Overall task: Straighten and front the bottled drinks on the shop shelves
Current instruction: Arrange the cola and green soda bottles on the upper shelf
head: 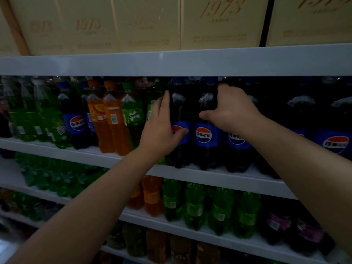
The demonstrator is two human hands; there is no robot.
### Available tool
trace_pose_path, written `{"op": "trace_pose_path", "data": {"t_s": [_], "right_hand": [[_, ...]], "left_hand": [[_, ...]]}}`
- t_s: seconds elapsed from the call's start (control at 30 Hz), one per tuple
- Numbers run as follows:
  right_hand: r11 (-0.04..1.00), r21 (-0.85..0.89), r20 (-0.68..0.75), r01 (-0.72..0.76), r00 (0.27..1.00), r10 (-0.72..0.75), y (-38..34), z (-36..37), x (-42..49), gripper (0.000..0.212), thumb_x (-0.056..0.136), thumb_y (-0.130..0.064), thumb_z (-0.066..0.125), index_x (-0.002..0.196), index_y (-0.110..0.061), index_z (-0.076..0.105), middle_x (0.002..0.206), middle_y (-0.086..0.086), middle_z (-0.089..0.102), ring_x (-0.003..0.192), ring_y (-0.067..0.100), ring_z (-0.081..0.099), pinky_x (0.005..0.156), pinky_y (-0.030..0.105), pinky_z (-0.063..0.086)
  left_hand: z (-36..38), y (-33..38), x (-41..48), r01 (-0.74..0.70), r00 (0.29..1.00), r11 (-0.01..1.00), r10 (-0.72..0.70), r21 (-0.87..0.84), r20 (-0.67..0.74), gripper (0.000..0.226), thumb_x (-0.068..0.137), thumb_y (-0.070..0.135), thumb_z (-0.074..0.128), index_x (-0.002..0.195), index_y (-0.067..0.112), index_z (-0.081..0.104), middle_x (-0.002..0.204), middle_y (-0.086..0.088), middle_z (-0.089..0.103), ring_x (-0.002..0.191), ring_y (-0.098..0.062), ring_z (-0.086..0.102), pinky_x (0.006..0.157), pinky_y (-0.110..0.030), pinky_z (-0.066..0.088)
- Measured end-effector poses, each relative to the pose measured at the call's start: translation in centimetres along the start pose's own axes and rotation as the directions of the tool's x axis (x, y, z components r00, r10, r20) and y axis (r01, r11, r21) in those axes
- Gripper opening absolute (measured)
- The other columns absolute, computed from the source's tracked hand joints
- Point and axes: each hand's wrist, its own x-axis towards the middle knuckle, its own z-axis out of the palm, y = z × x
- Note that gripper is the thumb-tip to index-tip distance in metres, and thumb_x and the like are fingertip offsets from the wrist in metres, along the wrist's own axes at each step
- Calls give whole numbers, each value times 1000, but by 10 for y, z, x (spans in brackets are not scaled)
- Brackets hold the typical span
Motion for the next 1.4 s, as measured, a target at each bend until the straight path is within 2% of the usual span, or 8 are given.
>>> {"op": "trace_pose_path", "data": {"t_s": [0.27,0.4,0.6,0.8,1.0,1.17,1.3,1.4], "right_hand": [[994,96,-109,50,993,-40,0,6,-22,60,80,-34,69,130,-12,44,127,11,51,116,27,48,92,30,38],[961,238,-296,139,953,-65,1,30,-81,50,86,-31,59,132,-17,45,130,0,46,98,12,55,82,20,43],[909,366,-107,201,979,-173,-9,71,-107,28,86,-25,62,112,-17,60,111,-7,53,77,0,52,65,9,43],[845,375,-138,381,924,-355,-52,67,-66,24,88,-29,54,108,-19,61,106,-11,54,81,2,51,64,18,49],[863,330,-142,382,924,-355,-89,66,-20,28,88,-29,52,110,-15,64,108,-6,58,90,5,54,76,24,50],[956,167,-68,239,971,-231,-127,78,18,32,93,-19,47,123,-9,53,118,4,53,102,14,50,82,19,34],[999,-36,27,14,1000,-13,-152,81,46,15,97,-21,43,90,-7,44,86,5,41,74,17,41,61,31,30],[982,-37,171,-183,967,187,-165,78,63,25,98,-24,39,77,-10,41,75,7,55,64,19,55,52,24,39]], "left_hand": [[-2,-1,-23,47,999,998,-47,-43,1,104,78,50,70,149,37,-4,157,-2,15,120,-25,52,88,-39,50],[3,-23,-79,210,954,975,-220,-70,-203,70,82,46,66,140,24,34,124,4,45,89,2,50,68,-5,36],[19,-36,-107,532,839,846,-531,-30,-120,66,76,64,61,125,21,49,105,11,49,87,-6,53,65,-21,43],[12,-39,-97,515,856,854,-509,72,-87,95,64,88,29,129,23,50,120,7,50,93,-10,57,67,-29,53],[4,-64,-92,443,895,884,-444,150,-27,61,74,74,49,117,32,56,104,15,54,85,-3,56,62,-18,46],[-1,-94,-90,317,942,939,-328,131,70,65,73,80,32,112,35,58,100,19,59,82,1,58,58,-13,40],[-2,-112,-87,239,953,967,-251,88,171,59,74,72,55,104,23,68,93,10,67,66,-4,64,49,-17,47],[-1,-120,-85,194,961,981,-195,24,195,60,76,69,57,107,19,69,98,6,69,67,-7,66,49,-19,50]]}}
